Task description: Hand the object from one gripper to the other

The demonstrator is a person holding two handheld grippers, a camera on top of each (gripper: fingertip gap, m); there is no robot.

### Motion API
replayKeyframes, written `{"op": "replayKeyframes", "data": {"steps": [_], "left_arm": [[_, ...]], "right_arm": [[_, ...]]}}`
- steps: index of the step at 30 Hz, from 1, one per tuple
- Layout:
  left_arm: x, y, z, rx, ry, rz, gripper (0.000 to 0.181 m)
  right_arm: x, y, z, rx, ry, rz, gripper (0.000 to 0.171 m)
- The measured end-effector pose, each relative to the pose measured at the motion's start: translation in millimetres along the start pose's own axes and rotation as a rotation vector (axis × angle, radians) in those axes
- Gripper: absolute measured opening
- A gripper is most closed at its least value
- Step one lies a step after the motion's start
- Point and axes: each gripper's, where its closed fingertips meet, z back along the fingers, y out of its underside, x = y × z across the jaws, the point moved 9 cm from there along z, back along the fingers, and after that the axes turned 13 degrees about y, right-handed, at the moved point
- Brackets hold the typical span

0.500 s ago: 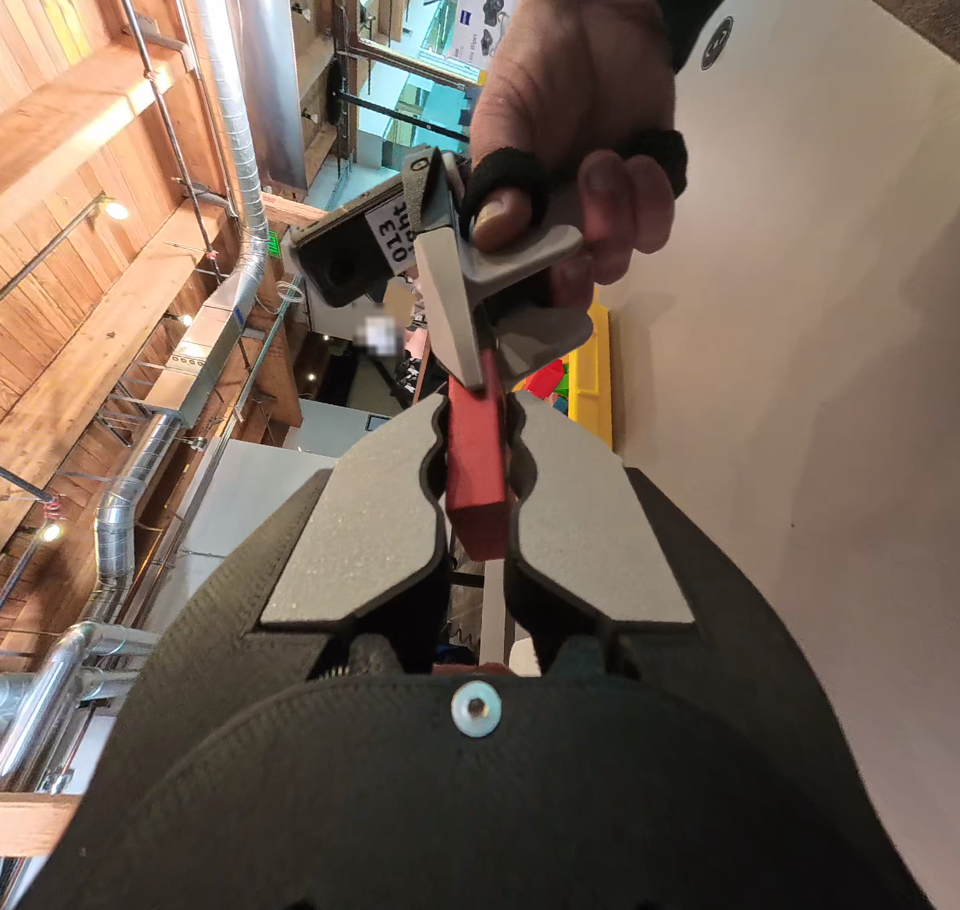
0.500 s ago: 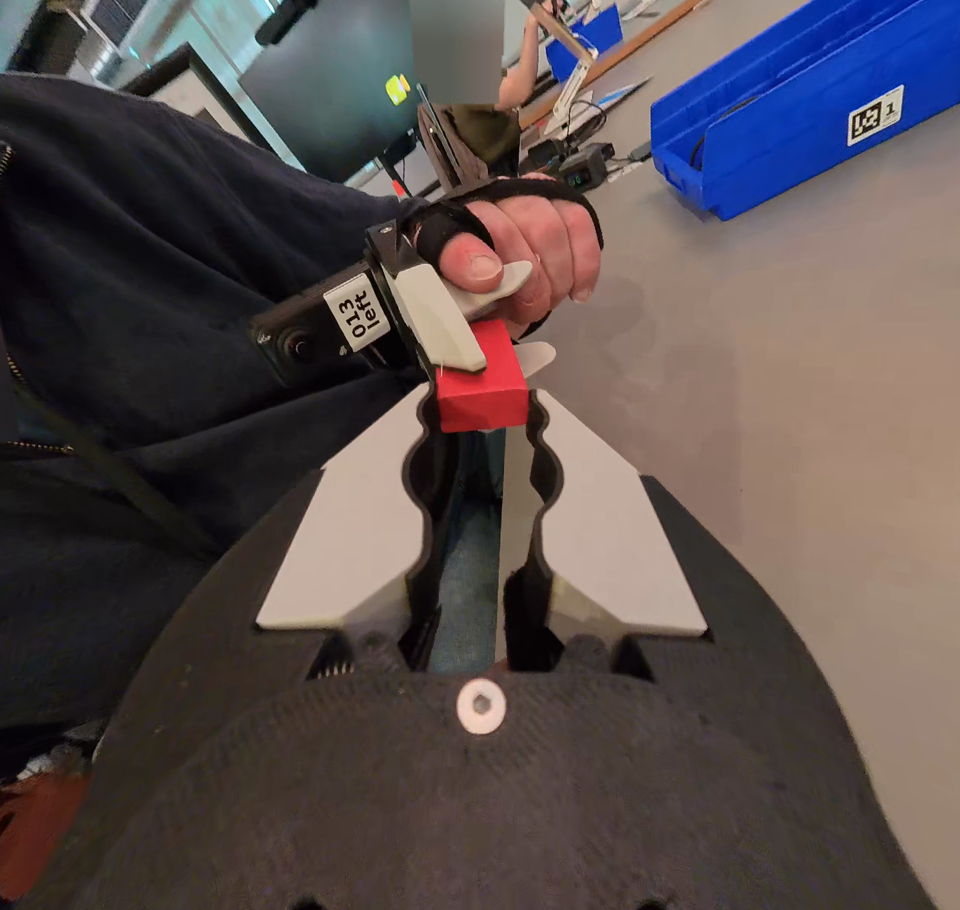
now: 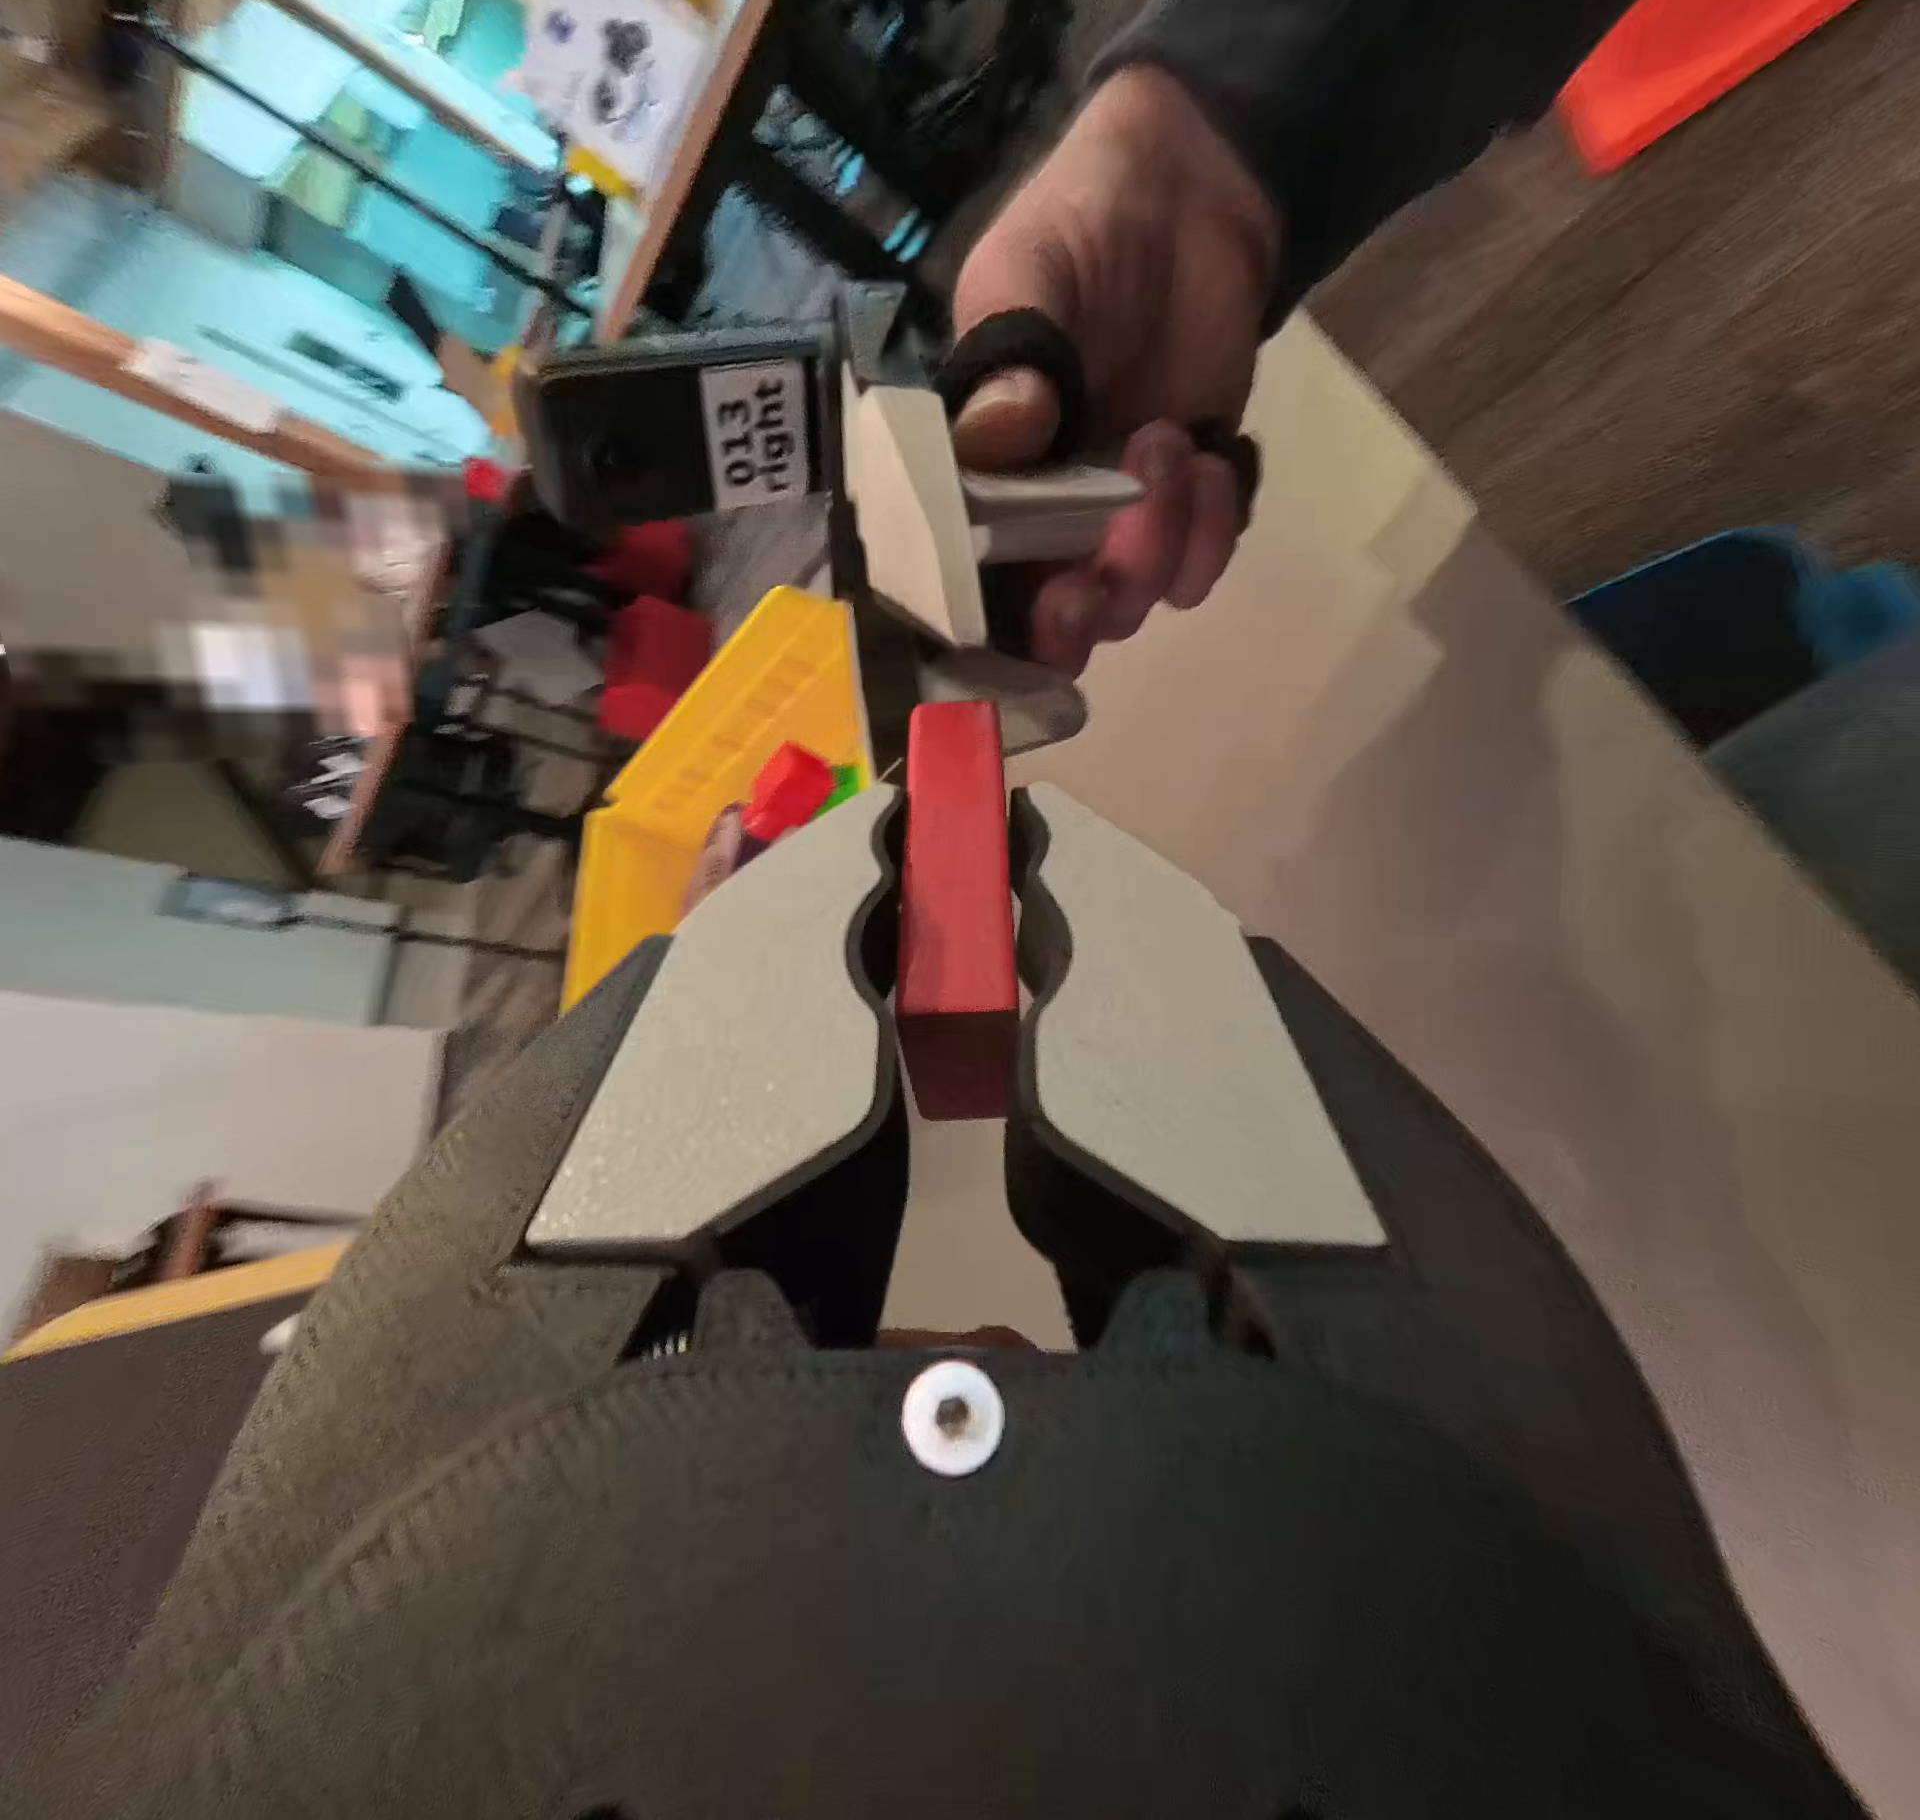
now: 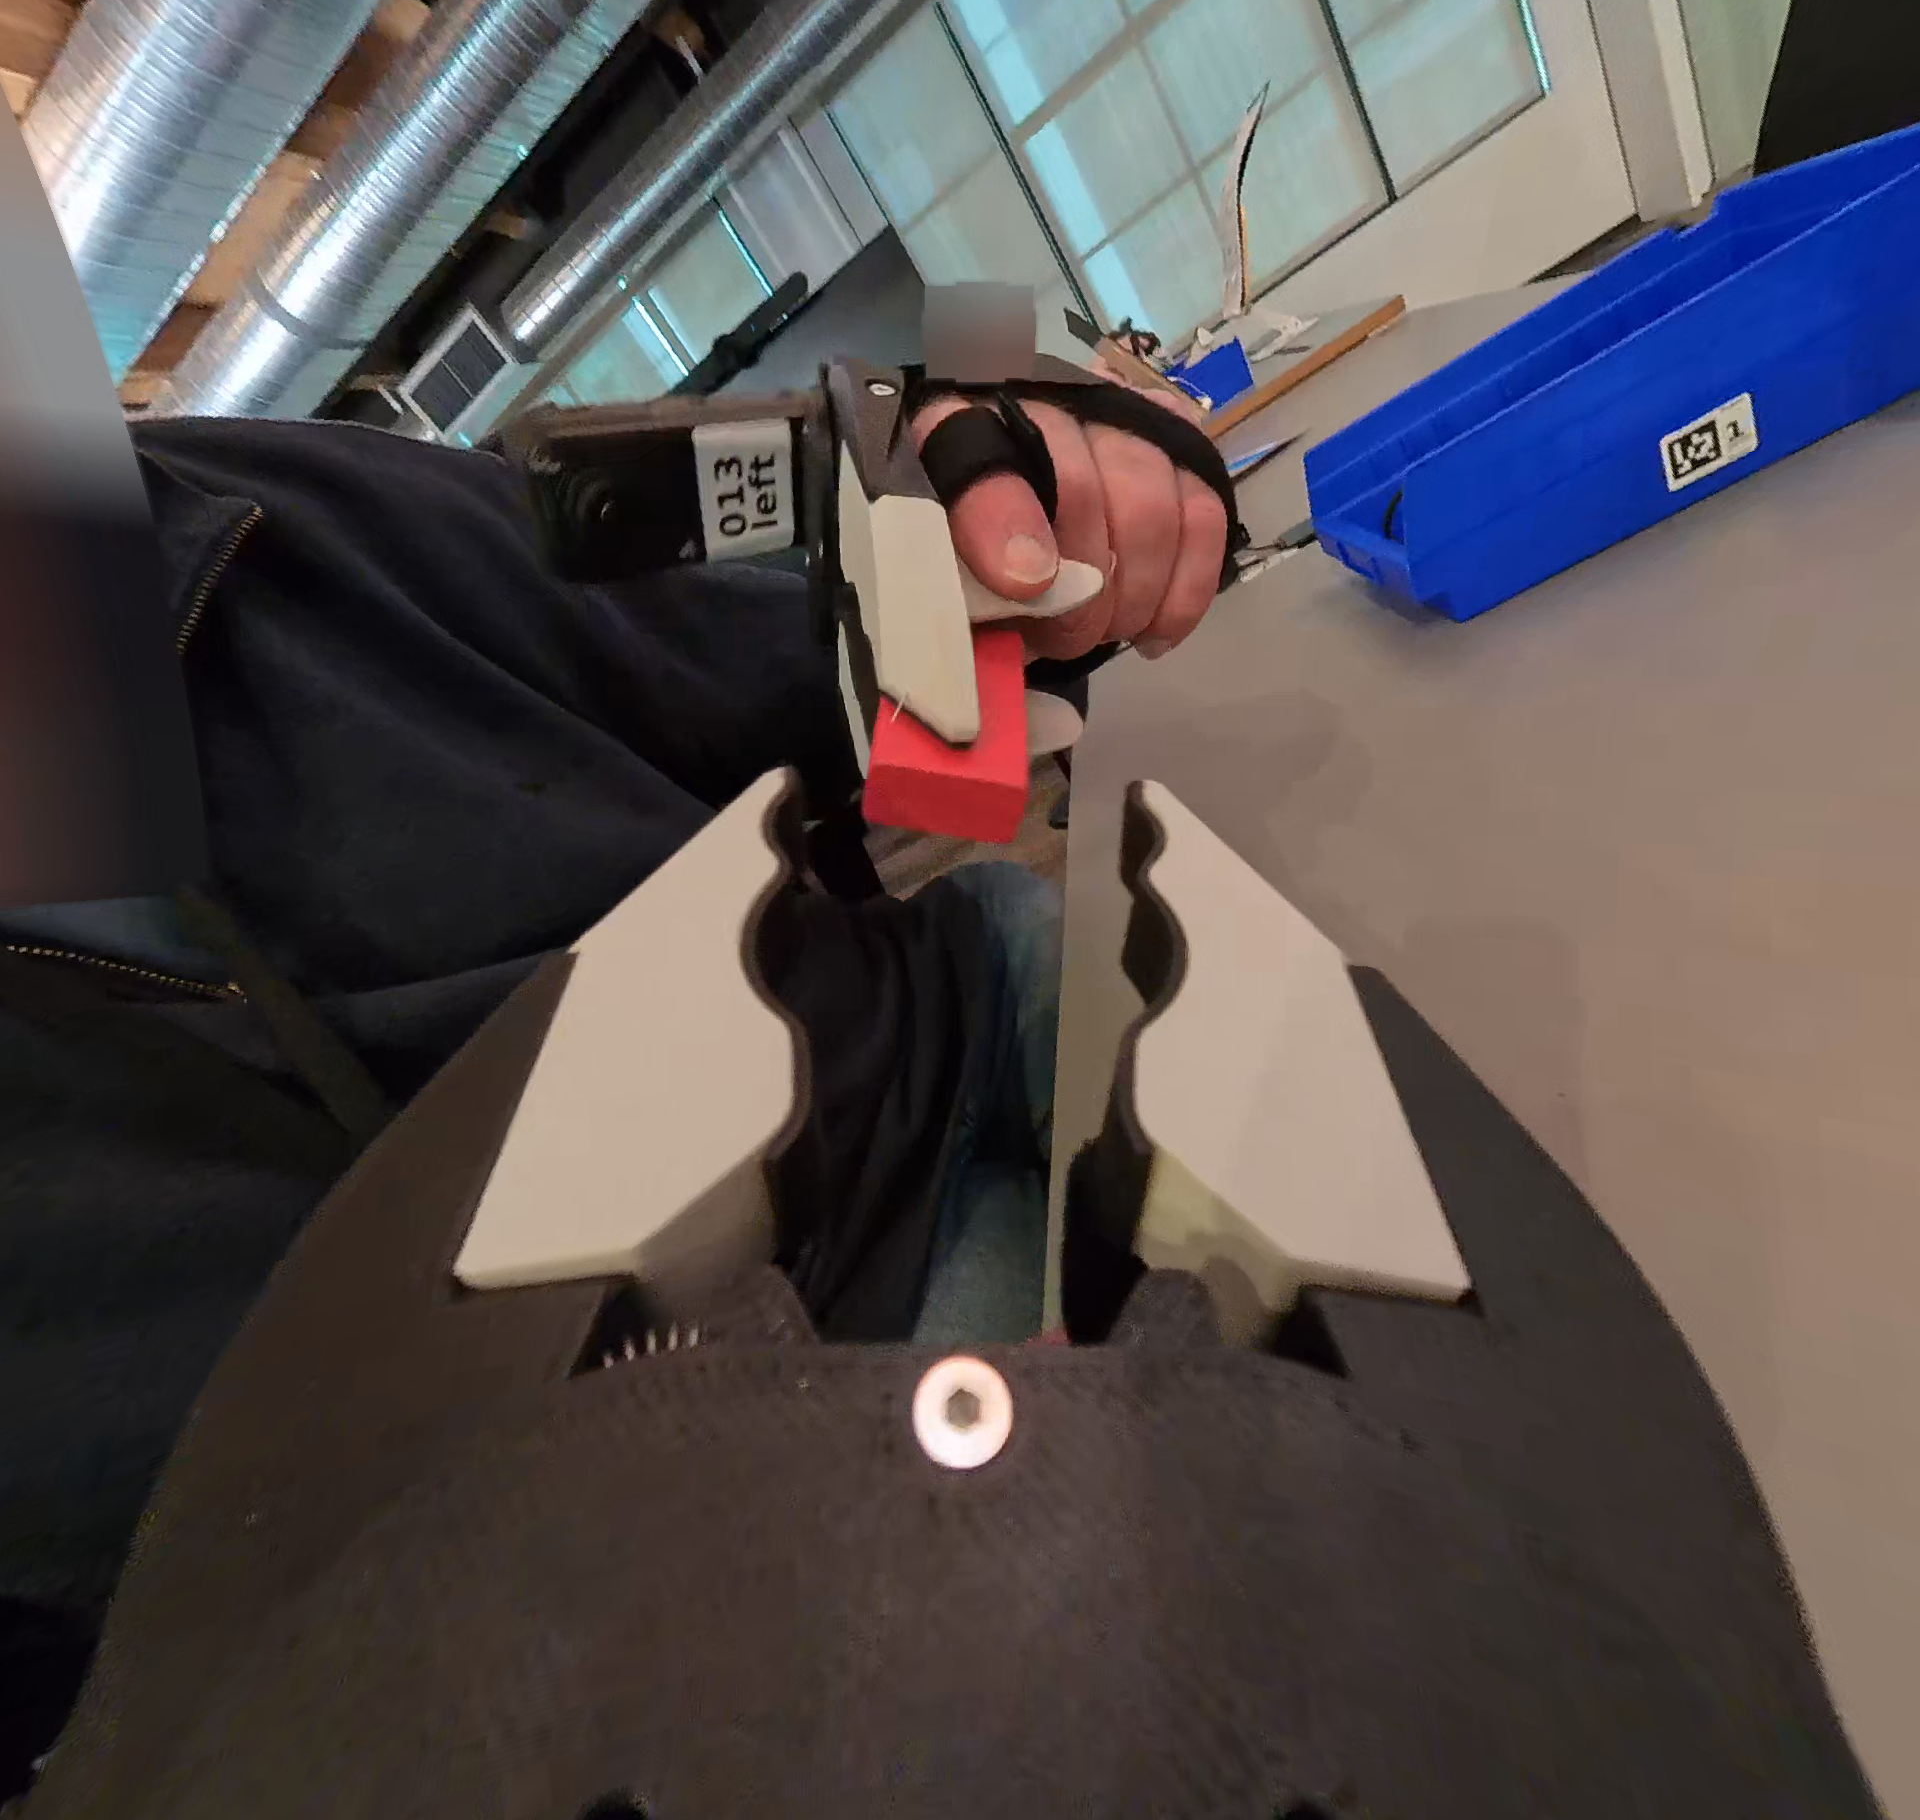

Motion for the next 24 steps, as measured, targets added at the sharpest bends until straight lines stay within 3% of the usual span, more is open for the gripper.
{"op": "replayKeyframes", "data": {"steps": [7,13,16,24], "left_arm": [[19,-21,21,-0.402,0.356,0.193,0.017],[32,-29,25,-0.646,0.429,0.240,0.017],[36,-31,26,-0.667,0.416,0.222,0.017],[33,-33,16,-0.524,0.314,0.106,0.017]], "right_arm": [[17,0,-14,-0.191,-0.224,-0.042,0.081],[39,2,-38,-0.372,-0.415,-0.084,0.095],[38,3,-44,-0.432,-0.437,-0.131,0.094],[40,6,-53,-0.495,-0.494,-0.208,0.089]]}}
